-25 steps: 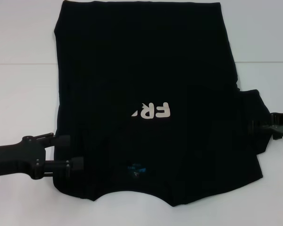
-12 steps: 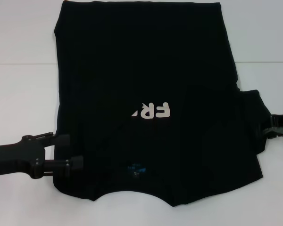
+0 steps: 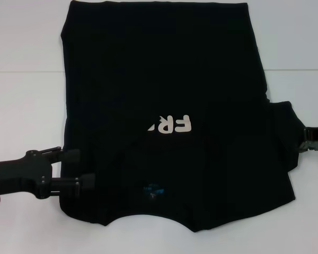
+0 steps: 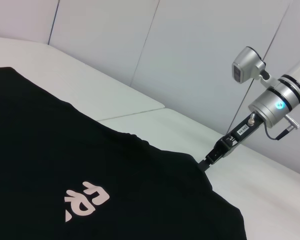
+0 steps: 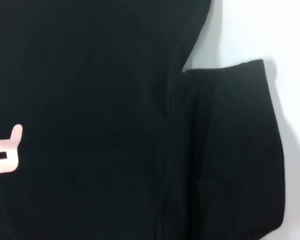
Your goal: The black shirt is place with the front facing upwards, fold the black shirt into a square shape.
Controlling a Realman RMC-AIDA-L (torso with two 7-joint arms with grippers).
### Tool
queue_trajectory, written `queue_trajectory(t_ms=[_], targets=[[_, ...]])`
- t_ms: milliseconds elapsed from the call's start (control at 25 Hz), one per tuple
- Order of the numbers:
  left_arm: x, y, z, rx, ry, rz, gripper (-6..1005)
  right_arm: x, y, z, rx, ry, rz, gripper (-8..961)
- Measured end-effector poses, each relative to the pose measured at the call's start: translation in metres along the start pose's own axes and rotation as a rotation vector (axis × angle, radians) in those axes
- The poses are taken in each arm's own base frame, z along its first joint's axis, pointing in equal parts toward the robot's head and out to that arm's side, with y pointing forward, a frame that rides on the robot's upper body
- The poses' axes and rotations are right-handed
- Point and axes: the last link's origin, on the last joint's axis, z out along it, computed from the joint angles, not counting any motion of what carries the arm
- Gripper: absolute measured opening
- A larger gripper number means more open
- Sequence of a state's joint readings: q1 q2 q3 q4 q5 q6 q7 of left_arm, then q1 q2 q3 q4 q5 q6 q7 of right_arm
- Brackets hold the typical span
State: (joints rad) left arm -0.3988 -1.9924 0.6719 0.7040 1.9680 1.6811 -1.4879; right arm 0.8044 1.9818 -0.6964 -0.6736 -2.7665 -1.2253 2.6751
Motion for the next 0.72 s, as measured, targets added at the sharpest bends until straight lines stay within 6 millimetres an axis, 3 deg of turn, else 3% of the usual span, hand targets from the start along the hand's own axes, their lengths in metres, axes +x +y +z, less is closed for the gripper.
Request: queue_trajectory(t_ms=[200, 720], targets=[[0.001, -0.001, 0.000, 0.000, 0.000, 0.001, 938, -0.004, 0.000, -0.003, 0.002, -0.012, -0.004, 33], [0.002, -0.002, 0.000, 0.003, -0.002, 0.000, 938, -0.017, -0.012, -0.035, -0.045, -0.124, 0.028, 67]])
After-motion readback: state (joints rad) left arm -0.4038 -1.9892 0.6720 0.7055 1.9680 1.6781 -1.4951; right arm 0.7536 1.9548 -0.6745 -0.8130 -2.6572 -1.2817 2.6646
